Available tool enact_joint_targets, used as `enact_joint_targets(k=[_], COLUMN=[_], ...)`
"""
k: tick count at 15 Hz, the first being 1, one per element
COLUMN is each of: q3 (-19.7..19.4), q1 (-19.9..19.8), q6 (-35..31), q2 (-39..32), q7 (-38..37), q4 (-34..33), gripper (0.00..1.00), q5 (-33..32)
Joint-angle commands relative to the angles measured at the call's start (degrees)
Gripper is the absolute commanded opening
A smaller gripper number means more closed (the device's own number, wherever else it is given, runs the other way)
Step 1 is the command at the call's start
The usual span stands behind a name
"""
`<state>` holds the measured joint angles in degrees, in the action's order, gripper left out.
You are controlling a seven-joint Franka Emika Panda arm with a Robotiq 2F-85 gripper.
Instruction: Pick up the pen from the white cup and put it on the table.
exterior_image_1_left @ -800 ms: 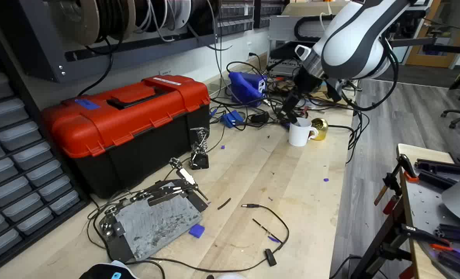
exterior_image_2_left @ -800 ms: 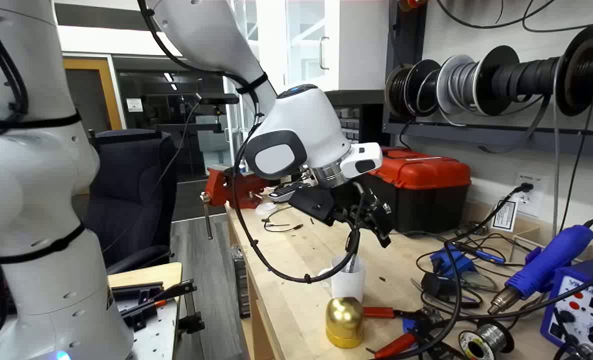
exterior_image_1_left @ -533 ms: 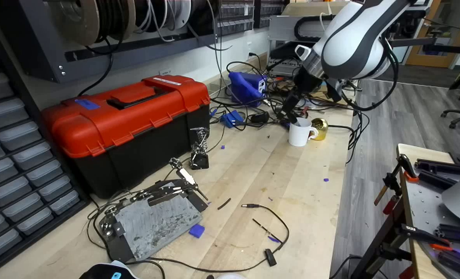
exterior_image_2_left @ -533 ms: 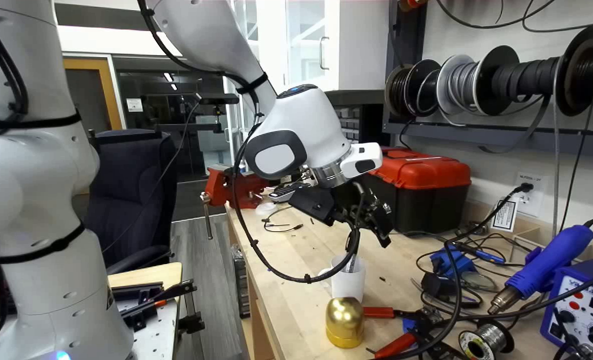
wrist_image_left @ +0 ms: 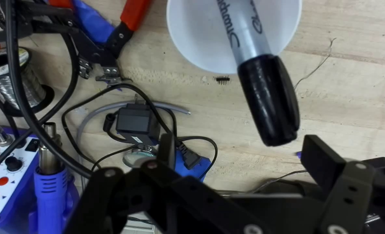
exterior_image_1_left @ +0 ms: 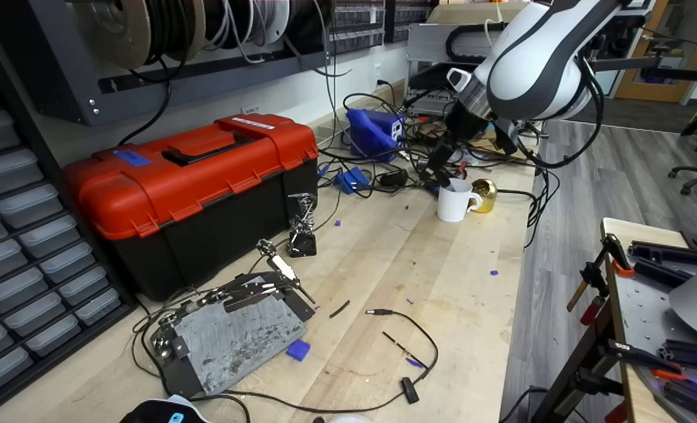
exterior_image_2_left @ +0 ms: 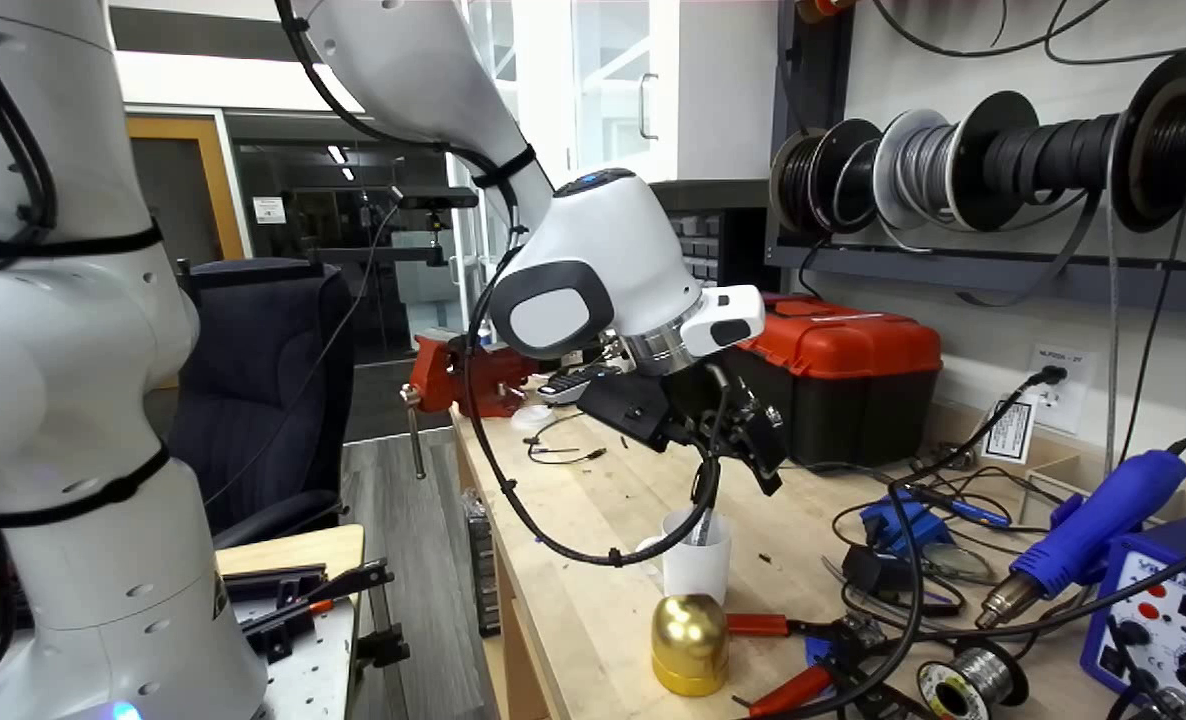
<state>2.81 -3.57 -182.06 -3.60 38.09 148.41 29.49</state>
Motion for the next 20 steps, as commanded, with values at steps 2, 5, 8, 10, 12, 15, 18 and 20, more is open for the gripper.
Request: enact_joint_targets(k=[2, 5, 8, 10, 12, 15, 18, 20], q3=[0.0, -1.0, -1.8, -2.6, -3.3, -4.3, -6.6, -7.1], q1=[-0.2, -0.3, -0.9, -1.1, -1.2, -1.4, -0.5, -0.5], q6=[1.4, 3.3, 9.7, 13.2, 16.7, 21.4, 30.3, 37.3], q2=[0.3, 1.3, 3.9, 5.2, 6.6, 8.9, 11.1, 11.1], q7=[0.5, 0.7, 1.7, 1.4, 1.5, 0.6, 0.8, 0.2], q4=[-0.7, -0.5, -0.5, -0.5, -1.0, -1.5, -3.2, -6.0], gripper=[1.0, 1.0, 1.0, 1.0, 1.0, 1.0, 1.0, 1.0], q5=[-0.2, -2.1, -4.4, -6.8, -8.8, -12.6, -18.7, -22.5])
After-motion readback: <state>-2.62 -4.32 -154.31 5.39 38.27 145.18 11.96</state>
